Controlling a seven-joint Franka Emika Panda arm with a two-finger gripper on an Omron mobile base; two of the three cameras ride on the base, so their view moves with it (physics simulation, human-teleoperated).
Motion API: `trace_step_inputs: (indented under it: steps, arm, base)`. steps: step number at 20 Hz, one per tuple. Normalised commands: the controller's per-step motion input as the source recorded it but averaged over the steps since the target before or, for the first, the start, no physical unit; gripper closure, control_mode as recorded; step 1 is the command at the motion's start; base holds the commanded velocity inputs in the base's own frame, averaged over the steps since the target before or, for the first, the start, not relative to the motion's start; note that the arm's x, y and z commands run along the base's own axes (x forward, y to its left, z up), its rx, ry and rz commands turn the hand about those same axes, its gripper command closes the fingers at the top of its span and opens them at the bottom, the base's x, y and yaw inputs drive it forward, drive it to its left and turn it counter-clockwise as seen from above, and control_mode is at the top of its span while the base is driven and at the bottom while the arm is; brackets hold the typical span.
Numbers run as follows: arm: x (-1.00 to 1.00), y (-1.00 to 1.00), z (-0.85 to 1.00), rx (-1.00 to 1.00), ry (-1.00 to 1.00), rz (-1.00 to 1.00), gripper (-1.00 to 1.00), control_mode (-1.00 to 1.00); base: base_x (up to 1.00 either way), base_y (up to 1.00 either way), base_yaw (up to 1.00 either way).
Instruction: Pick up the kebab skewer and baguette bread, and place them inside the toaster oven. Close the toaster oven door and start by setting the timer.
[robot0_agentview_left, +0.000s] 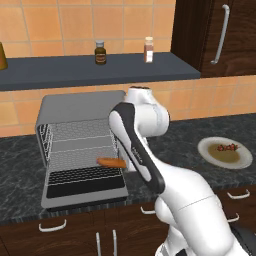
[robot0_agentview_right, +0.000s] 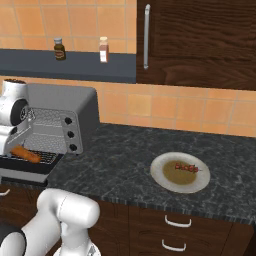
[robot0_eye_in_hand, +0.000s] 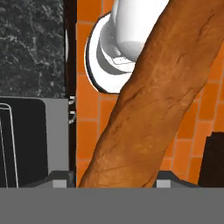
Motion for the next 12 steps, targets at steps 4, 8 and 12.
trace_step_inputs:
  steps: [4,8,12]
  arm:
    - [0.23,0.81,-0.05,0.00,-0.04,-0.09,1.00,-1.00]
    - [0.29,0.62,-0.08,0.00,-0.11,-0.06,1.00,-1.00]
    - [0.27,0.33,-0.06,0.00,-0.13,0.00,1.00,-1.00]
  base:
    - [0.00,0.00,0.00]
    - [0.00,0.00,0.00]
    - [0.00,0.00,0.00]
